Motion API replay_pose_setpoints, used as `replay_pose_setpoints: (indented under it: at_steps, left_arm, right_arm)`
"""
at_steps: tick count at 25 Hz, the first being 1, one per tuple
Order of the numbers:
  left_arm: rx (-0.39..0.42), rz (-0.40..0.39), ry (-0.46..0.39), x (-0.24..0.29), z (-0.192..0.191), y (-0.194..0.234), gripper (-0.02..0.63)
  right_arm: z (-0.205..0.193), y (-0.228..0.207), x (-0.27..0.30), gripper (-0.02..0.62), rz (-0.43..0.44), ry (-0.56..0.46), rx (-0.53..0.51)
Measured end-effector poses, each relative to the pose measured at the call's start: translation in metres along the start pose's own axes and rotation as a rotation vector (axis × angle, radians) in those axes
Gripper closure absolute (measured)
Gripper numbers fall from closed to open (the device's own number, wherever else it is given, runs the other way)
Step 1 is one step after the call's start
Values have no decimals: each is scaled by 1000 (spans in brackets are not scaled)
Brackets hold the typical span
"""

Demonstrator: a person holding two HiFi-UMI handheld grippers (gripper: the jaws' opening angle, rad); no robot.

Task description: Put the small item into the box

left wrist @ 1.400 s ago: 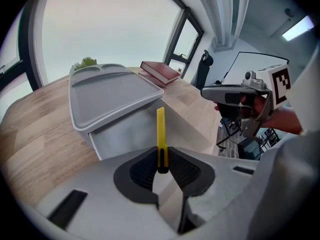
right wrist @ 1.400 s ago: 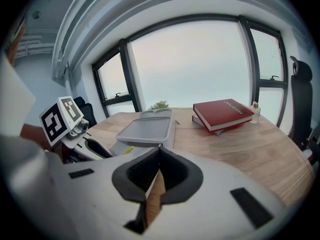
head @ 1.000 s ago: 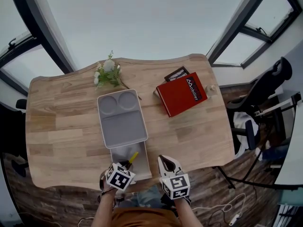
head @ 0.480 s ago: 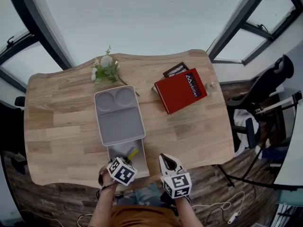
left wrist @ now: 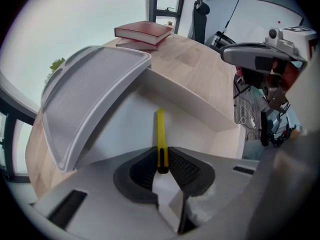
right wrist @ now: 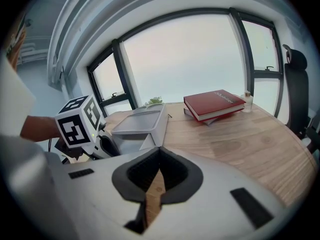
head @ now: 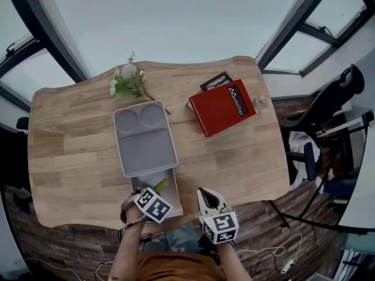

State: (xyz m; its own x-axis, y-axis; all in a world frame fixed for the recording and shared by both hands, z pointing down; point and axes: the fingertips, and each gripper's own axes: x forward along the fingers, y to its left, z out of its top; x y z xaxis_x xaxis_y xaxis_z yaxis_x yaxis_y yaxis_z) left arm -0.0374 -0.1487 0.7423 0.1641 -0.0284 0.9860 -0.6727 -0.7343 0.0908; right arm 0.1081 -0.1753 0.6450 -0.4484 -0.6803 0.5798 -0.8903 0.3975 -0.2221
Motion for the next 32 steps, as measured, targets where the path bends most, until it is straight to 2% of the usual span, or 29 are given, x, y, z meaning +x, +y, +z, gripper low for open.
replay_pose_setpoints:
  at_steps: [5,10,15,20,28,32]
  left_arm:
    - [26,1,14,2,1,-1,535]
    - [40,1,-25,0,5,-3,531]
    - [14,-28,-60,-3,6,-5,508]
    - [-45,-69,-140,-10,5,-7,505]
    - [-130,-62,-416,-45,26,5,508]
    - [-277,-119,-649,-86,40,15,538]
  right_arm:
    - [-2,-5,-5,591,-13,1,4]
    - [2,-16,-9,591,-36,-9,3]
    - [7,-18,-9,591,-44,-17,0]
    - [12,-8,-9,591,-37,-30,-9]
    - [24,7,-13,591,-21,-58,-29]
    - [38,18,-17,592,-12,-95,-33]
